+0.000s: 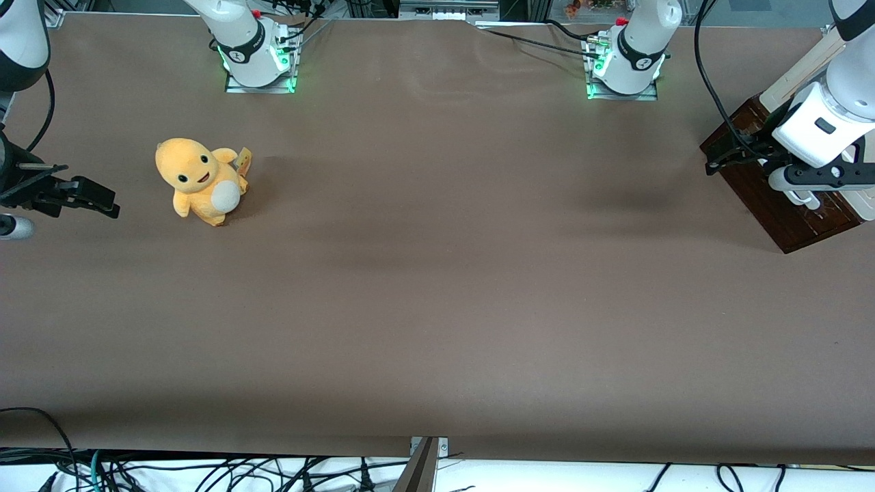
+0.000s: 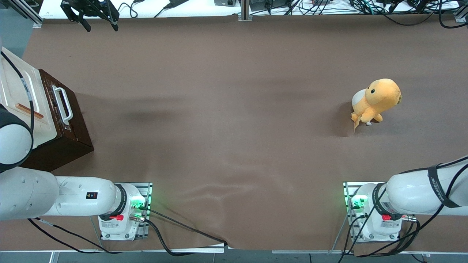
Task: Open lower drawer with left arm only
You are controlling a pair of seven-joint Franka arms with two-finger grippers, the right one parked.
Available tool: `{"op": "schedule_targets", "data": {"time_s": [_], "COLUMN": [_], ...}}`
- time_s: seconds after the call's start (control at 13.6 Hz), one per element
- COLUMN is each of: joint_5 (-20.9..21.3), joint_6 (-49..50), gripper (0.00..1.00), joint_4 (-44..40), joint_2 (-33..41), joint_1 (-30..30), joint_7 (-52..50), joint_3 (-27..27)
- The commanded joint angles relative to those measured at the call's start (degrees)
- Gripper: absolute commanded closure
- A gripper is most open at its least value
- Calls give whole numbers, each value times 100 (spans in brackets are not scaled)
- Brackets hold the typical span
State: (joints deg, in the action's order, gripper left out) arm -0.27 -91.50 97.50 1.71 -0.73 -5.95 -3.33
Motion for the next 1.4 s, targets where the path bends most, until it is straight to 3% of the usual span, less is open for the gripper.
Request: {"op": "schedule_targets", "data": {"time_s": [0.0,0.44,0.66,1.33], "joint_5": [-69,-69,-61,-78], "joint_6": [141,132,132,167], "gripper": [0,0,0,0], "joint_4": [-187,-222,-345,-363], "joint_2": [-74,-118,-197,-320], "joint_1": [21,-6,-6,3], "joint_7": [-2,-55,-598,-73], "joint_3": [-9,-18,-18,-18]}}
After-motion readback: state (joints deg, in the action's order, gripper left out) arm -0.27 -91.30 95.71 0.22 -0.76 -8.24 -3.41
